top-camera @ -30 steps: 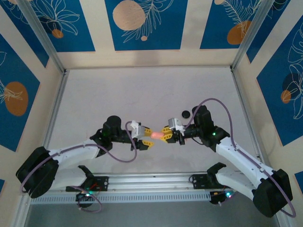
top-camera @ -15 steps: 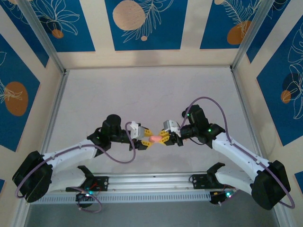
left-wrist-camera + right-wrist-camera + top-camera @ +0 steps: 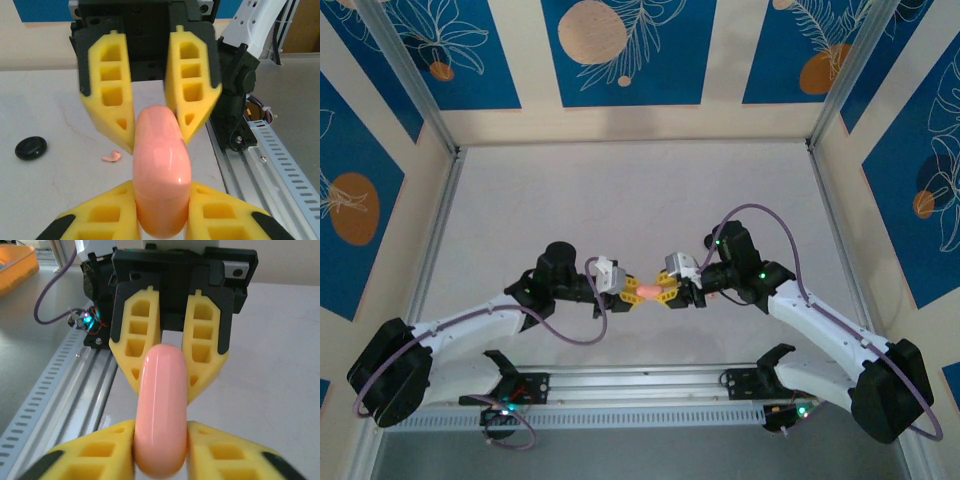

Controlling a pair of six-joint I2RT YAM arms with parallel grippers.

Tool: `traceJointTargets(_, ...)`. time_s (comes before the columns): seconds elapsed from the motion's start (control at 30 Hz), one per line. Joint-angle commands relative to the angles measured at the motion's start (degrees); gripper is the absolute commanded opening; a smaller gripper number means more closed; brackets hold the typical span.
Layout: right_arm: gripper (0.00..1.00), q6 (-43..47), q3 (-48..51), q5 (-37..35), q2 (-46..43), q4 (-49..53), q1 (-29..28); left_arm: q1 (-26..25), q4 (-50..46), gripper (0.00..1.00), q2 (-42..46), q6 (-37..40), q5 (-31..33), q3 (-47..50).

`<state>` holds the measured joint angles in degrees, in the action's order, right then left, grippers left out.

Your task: Insert the wireless bluetooth earbuds into the charging case

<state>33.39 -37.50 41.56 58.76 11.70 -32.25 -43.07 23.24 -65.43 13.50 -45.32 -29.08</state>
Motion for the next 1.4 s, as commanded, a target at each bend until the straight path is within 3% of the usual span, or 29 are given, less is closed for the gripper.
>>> traceJointTargets(0.0, 0.40, -1.4, -0.1, 2.1, -0.2, -2.6, -0.4, 0.1, 0.7, 0.19, 0.4, 0.2, -0.6, -0.1)
traceJointTargets(0.17, 0.43, -3.3, 0.7, 1.9, 0.1, -5.1, -0.4, 0.1, 0.7, 0.19, 0.6, 0.2, -0.6, -0.2)
traceJointTargets(0.9, 0.41, -11.7, 0.6, -2.0, -0.2, -9.5, 4.6, 0.1, -1.3, 0.17, 2.0, 0.7, 0.1, 0.1)
traceJointTargets(1.13, 0.47, -9.0, 1.5, 5.6, -3.8, -6.3, 4.4, 0.1, -2.6, 0.17, 1.9, 1.0, 2.9, -0.2)
traceJointTargets(1.37, 0.56, -7.4, 2.0, -0.9, -3.0, -6.5, -0.2, 0.1, -0.8, 0.17, 1.6, 0.1, 2.0, -0.1)
